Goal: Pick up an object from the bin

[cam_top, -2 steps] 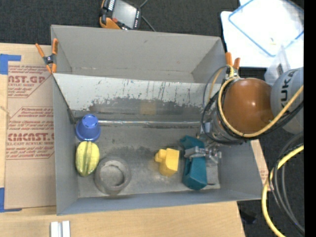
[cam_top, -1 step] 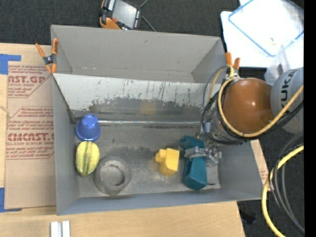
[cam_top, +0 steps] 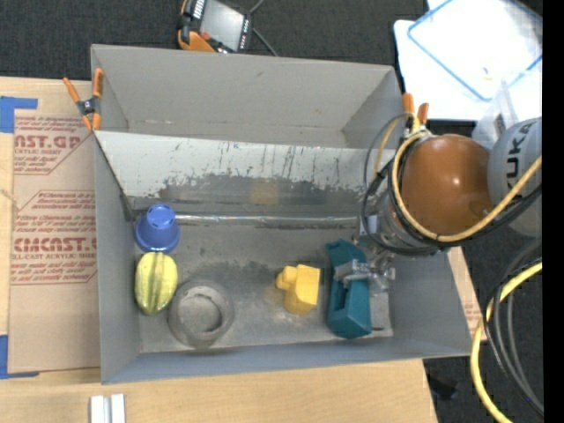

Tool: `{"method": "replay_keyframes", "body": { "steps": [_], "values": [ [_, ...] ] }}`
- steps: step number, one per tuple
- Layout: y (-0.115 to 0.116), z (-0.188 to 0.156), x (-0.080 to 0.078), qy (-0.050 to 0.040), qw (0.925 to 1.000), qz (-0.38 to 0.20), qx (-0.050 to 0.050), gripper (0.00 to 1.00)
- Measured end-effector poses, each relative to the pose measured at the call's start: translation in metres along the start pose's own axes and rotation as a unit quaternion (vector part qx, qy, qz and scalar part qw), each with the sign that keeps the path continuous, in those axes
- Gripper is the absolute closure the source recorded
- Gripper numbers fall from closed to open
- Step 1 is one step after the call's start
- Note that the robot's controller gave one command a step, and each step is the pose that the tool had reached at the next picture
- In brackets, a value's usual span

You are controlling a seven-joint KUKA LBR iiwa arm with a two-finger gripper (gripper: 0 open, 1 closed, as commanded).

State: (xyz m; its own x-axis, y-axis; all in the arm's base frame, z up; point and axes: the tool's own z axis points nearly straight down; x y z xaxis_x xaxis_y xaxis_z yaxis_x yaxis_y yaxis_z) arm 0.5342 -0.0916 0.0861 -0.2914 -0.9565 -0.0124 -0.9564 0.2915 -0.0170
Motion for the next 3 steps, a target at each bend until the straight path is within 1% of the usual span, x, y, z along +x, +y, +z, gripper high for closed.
{"method": "replay_keyframes", "body": {
  "steps": [1, 2, 3],
  "values": [
    [0.004, -0.039, 0.001, 0.001, 1.0, 0.0, -0.007, 1.0],
    [0.001, -0.078, 0.001, 0.0011, 1.0, 0.001, -0.004, 1.0],
    [0.002, -0.105, -0.001, 0.0005, 1.0, 0.001, -0.006, 1.0]
  ]
}}
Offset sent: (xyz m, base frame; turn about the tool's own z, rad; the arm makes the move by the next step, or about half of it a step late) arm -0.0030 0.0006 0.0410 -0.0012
